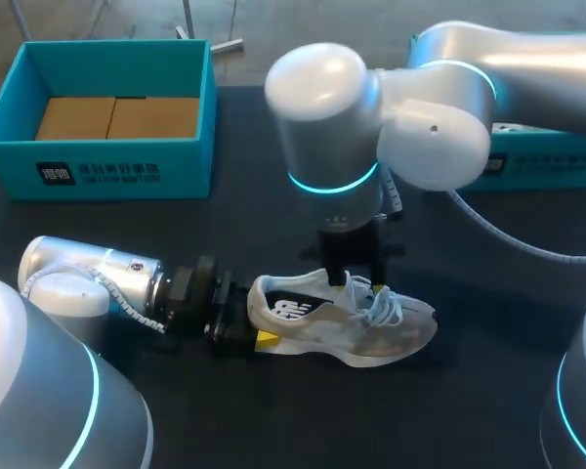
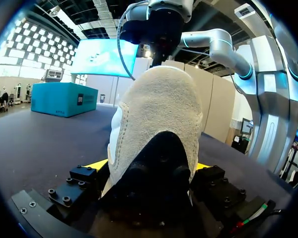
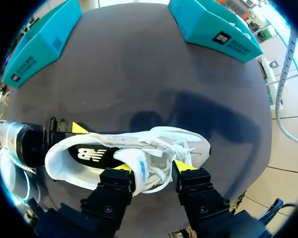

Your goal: Take the shoe out of the shoebox, open the shoe tongue, remove and reinsert the insole, then place the shoe into the shoebox

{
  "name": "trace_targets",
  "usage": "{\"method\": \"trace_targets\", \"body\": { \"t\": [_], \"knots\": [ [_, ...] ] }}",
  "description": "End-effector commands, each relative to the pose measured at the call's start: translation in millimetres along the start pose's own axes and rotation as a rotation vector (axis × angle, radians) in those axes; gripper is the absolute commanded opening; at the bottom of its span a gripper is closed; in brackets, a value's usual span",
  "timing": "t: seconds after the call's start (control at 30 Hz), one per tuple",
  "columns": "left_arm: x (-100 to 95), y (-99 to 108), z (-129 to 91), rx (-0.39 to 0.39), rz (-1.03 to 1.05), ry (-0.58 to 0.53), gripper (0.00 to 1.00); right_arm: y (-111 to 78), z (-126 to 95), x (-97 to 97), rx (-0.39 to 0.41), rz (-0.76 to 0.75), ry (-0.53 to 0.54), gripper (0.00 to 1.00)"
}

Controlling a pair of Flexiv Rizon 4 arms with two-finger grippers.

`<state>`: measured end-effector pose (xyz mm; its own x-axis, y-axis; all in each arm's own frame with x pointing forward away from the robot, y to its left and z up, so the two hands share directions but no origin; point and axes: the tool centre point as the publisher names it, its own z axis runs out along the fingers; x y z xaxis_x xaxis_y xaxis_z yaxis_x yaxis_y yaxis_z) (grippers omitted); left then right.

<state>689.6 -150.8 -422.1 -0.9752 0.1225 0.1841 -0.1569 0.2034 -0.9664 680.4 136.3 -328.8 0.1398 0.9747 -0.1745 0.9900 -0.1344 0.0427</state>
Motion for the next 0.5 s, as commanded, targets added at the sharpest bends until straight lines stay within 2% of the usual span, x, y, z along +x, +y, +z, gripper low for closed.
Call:
{"method": "trace_targets", "body": {
  "t": [0.03, 0.07, 0.17, 0.5],
  "knots": [
    [-1.9, 4.0, -1.3, 0.001, -0.001, -0.002, 0.00, -5.5, 0.6, 2.0, -0.007, 0.397, 0.007, 0.38],
    [-1.9, 4.0, -1.3, 0.001, -0.001, -0.002, 0.00, -5.8, -0.3, 2.0, -0.006, 0.395, 0.012, 0.35],
    [-1.9, 4.0, -1.3, 0.001, -0.001, -0.002, 0.00, -6.3, -2.3, 1.5, 0.007, 0.390, 0.030, 0.02],
    [-1.9, 4.0, -1.3, 0.001, -0.001, -0.002, 0.00, -5.8, -5.1, -1.9, 0.026, 0.348, 0.119, 0.00]
  ]
}}
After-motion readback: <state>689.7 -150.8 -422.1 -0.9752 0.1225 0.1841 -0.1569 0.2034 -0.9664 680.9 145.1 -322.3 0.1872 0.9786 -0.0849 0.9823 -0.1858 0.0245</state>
